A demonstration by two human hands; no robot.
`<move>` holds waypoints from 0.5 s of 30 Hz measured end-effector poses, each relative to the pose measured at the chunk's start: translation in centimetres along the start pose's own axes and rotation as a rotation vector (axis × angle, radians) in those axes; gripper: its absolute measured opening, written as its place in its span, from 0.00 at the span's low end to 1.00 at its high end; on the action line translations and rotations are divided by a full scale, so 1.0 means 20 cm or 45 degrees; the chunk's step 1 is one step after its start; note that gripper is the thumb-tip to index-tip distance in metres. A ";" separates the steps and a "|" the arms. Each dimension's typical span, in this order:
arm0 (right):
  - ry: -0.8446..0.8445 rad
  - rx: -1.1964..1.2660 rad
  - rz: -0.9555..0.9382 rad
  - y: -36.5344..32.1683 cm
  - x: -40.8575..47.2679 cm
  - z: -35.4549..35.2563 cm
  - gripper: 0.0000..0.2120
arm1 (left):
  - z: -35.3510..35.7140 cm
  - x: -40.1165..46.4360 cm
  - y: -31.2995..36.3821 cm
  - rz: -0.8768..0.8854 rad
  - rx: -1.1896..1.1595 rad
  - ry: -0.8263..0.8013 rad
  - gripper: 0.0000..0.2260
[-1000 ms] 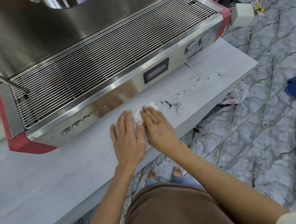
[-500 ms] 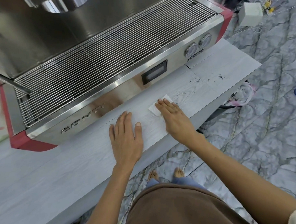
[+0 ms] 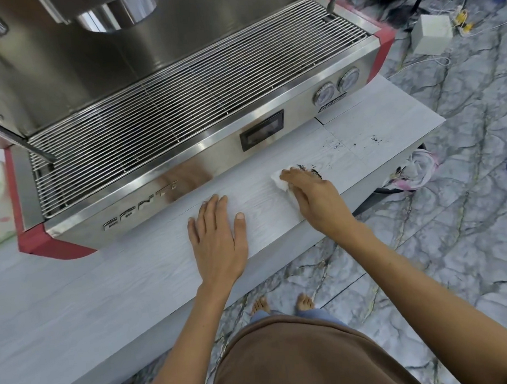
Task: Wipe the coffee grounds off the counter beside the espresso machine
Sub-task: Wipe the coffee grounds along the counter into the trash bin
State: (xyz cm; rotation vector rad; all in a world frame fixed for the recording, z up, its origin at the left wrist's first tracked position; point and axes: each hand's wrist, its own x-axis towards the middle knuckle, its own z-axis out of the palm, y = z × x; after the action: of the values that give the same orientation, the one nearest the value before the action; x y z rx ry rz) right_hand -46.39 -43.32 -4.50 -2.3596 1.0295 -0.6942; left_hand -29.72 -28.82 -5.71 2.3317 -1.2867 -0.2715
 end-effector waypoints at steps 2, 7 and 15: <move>-0.055 -0.050 -0.078 -0.06 -0.06 0.06 0.15 | 0.00 0.00 0.00 -0.006 0.006 0.004 0.27; -0.080 -0.198 -0.173 -0.14 -0.17 0.24 0.15 | 0.00 0.00 0.01 -0.014 -0.003 0.007 0.27; -0.114 -0.329 -0.164 -0.13 -0.20 0.23 0.22 | 0.03 0.01 0.05 -0.042 0.016 0.012 0.29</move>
State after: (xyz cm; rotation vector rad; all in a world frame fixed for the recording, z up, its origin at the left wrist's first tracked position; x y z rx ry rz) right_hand -44.62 -37.82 -7.47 -2.6725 0.9863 -0.5214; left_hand -30.60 -29.51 -5.71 2.3635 -1.2500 -0.2637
